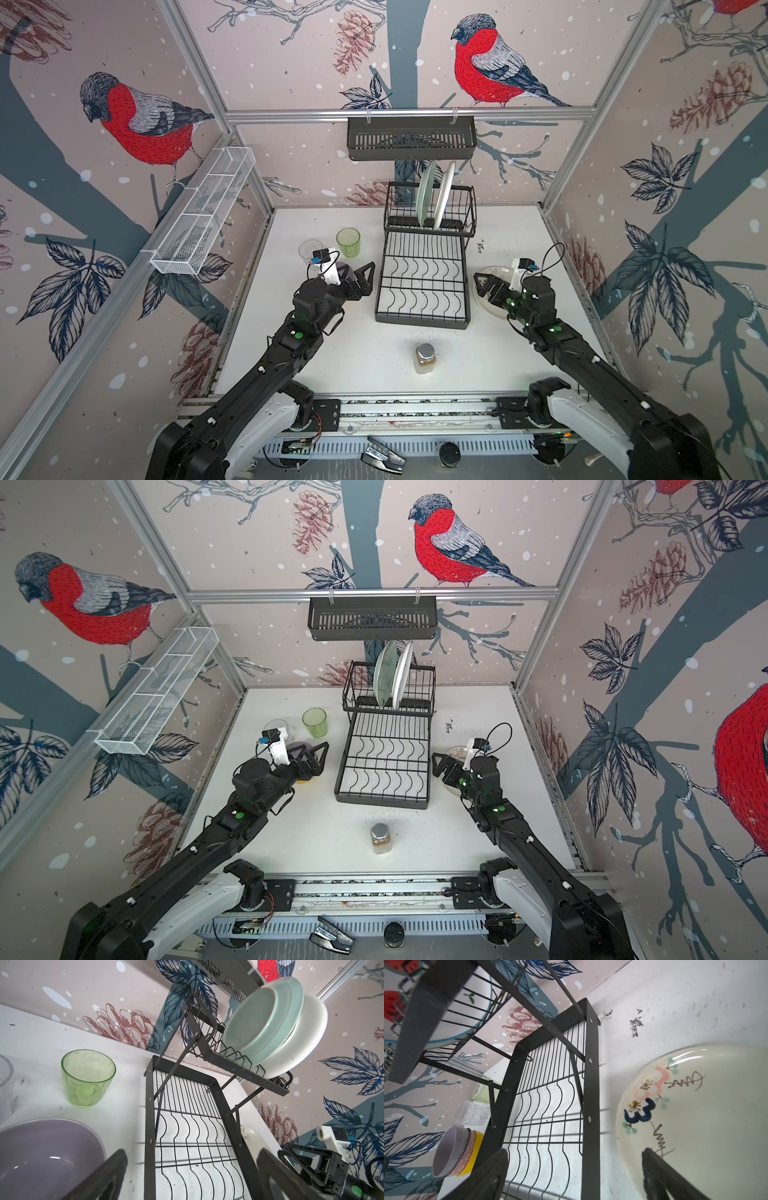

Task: Unload the mixed dishes from the dish rack
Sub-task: 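Reach the left gripper toward the pale green plate in the upper rack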

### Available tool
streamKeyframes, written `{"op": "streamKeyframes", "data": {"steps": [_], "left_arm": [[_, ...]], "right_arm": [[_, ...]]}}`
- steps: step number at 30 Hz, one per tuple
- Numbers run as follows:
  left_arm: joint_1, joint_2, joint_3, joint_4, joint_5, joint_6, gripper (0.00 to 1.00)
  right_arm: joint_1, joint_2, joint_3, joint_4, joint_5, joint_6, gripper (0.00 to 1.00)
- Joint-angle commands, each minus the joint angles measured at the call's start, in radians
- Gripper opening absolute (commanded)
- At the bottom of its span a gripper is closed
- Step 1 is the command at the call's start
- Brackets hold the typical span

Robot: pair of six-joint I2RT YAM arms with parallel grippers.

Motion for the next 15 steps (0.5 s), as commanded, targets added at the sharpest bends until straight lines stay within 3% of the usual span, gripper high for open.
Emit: {"op": "streamKeyframes", "data": {"steps": [1, 8, 15], "left_arm": [[-0.06, 0.021, 0.073, -0.077, -0.096, 0.063, 0.98], [-0.199, 0.07, 0.264, -0.246, -0.353, 0.138, 0.97], [-0.227, 0.205, 0.43, -0.292, -0.415, 0.176, 0.97]], "right_arm": [[0.007, -0.043, -0.009, 0.021, 0.02, -0.006, 1.0], [0.01, -0.189, -0.081, 0.033, 0.027, -0.003, 1.0], [0.01, -0.221, -0.112, 0.097, -0.001, -0.033, 1.0]]}}
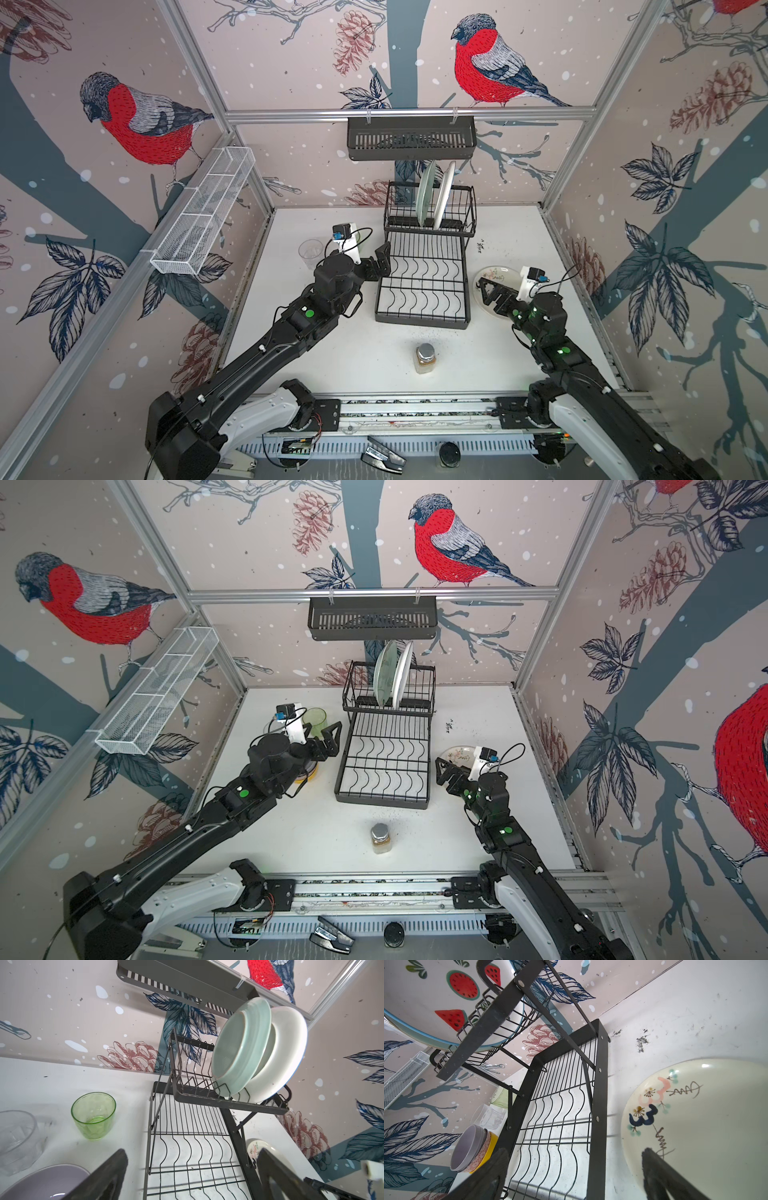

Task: Unload the mixed dishes from the dish rack
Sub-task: 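Reach the left gripper toward the pale green plate in the upper rack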

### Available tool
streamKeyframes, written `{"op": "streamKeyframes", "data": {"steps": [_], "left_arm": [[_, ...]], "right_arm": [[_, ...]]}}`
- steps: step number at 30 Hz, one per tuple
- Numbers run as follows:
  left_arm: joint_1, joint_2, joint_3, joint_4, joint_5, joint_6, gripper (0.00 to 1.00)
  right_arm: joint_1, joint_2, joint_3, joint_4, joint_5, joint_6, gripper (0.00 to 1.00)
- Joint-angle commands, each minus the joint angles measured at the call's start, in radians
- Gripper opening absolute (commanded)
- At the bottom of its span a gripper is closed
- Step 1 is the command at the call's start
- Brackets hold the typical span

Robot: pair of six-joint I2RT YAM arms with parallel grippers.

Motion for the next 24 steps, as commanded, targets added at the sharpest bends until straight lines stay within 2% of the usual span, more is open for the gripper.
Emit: {"op": "streamKeyframes", "data": {"steps": [1, 6, 15, 24], "left_arm": [[-0.009, 0.056, 0.065, -0.028, -0.062, 0.045, 0.97], [-0.009, 0.183, 0.198, -0.011, -0.06, 0.097, 0.97], [-0.008, 0.353, 0.379, 0.076, -0.023, 0.142, 0.94], [-0.001, 0.484, 0.53, 0.072, 0.109, 0.122, 0.88]], "right_arm": [[0.003, 0.004, 0.015, 0.054, -0.014, -0.04, 1.0], [0.002, 0.032, 0.04, 0.052, -0.03, -0.083, 0.99], [0.003, 0.082, 0.038, 0.071, -0.041, -0.077, 0.99], [0.003, 0.087, 0.04, 0.087, -0.062, -0.062, 1.0]]}}
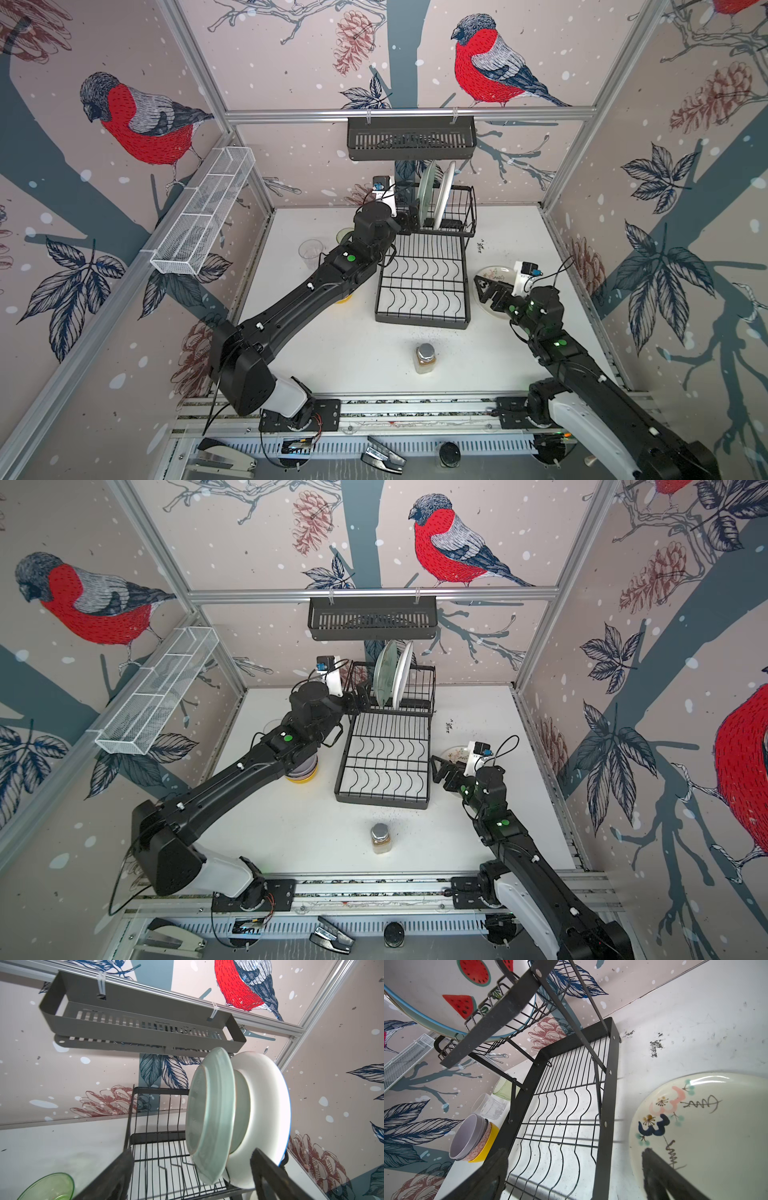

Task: Unload the mixed dishes from the dish rack
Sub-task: 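Reach the left gripper toward the pale green plate in the upper rack, then lower the left gripper fingers around the pale green plate rim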

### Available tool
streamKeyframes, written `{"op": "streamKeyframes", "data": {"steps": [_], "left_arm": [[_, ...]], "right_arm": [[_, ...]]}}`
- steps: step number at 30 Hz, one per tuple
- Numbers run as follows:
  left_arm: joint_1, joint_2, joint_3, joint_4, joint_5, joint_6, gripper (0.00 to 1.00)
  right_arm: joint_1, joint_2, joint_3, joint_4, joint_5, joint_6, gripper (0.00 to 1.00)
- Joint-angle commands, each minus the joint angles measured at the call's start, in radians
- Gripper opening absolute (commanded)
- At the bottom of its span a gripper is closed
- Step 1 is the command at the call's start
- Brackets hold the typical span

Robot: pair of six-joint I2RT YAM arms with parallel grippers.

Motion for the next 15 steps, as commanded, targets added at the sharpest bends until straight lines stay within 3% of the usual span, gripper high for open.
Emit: {"op": "streamKeyframes", "data": {"steps": [1, 10, 15], "left_arm": [[0.002, 0.042, 0.049, 0.015, 0.077, -0.012, 0.87], [0.004, 0.136, 0.15, -0.03, 0.078, 0.007, 0.83], [0.007, 0.186, 0.203, -0.072, 0.052, 0.011, 0.74]], "right_arm": [[0.003, -0.006, 0.004, 0.037, -0.009, 0.01, 1.0], [0.002, -0.028, 0.0, 0.008, 0.017, 0.006, 1.0], [0.003, -0.029, 0.001, -0.007, 0.037, 0.012, 1.0]]}}
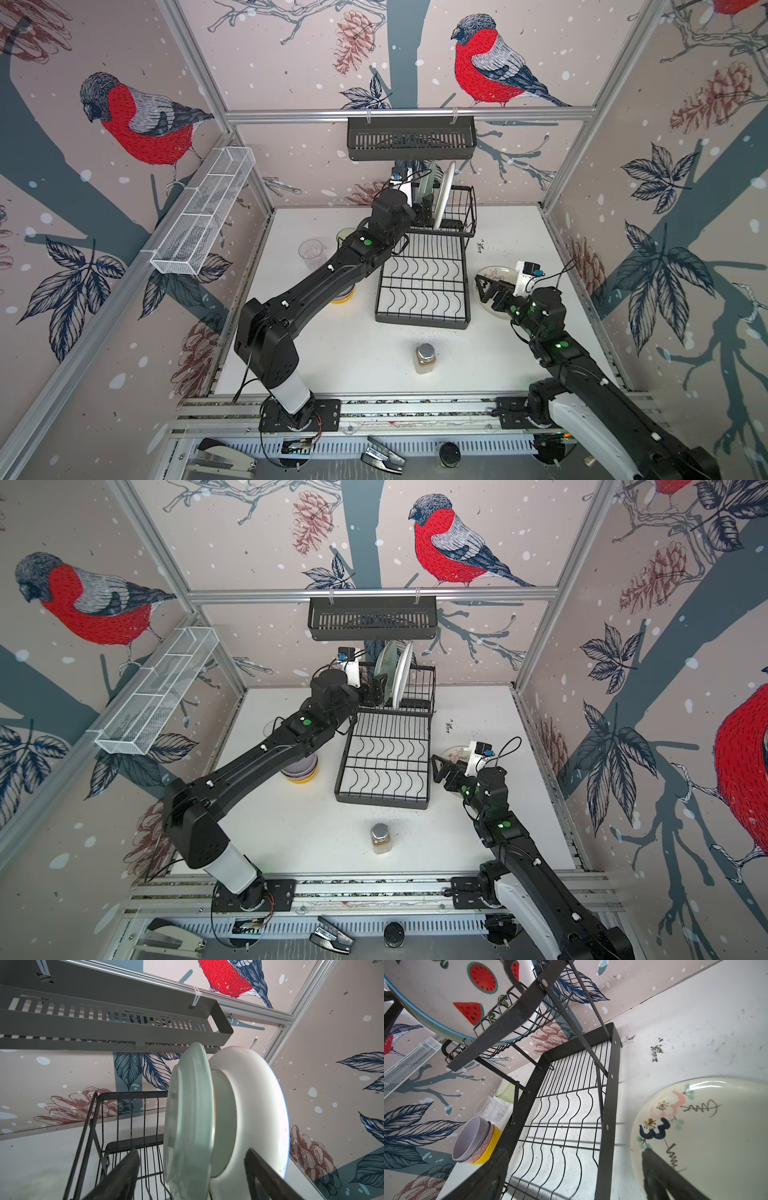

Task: Unload the mixed dishes from the dish rack
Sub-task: 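Lower the left gripper fingers around the pale green plate rim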

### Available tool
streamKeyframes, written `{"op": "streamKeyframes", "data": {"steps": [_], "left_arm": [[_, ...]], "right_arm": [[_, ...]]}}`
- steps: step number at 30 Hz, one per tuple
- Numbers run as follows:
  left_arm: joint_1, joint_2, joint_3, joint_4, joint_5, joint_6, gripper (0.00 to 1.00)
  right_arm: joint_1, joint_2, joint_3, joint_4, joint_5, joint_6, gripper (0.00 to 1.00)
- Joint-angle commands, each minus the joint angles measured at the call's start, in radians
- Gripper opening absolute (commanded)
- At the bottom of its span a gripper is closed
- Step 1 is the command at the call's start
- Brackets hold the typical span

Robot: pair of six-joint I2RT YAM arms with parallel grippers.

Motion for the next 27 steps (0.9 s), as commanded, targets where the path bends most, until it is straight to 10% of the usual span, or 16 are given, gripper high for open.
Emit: {"op": "streamKeyframes", "data": {"steps": [1, 27], "left_arm": [[0.004, 0.022, 0.035, -0.023, -0.022, 0.015, 0.7], [0.025, 0.171, 0.246, -0.135, -0.036, 0.089, 0.48]], "right_arm": [[0.002, -0.002, 0.003, -0.001, 0.027, 0.012, 1.0], [0.002, -0.014, -0.02, -0.013, 0.083, 0.018, 0.99]]}}
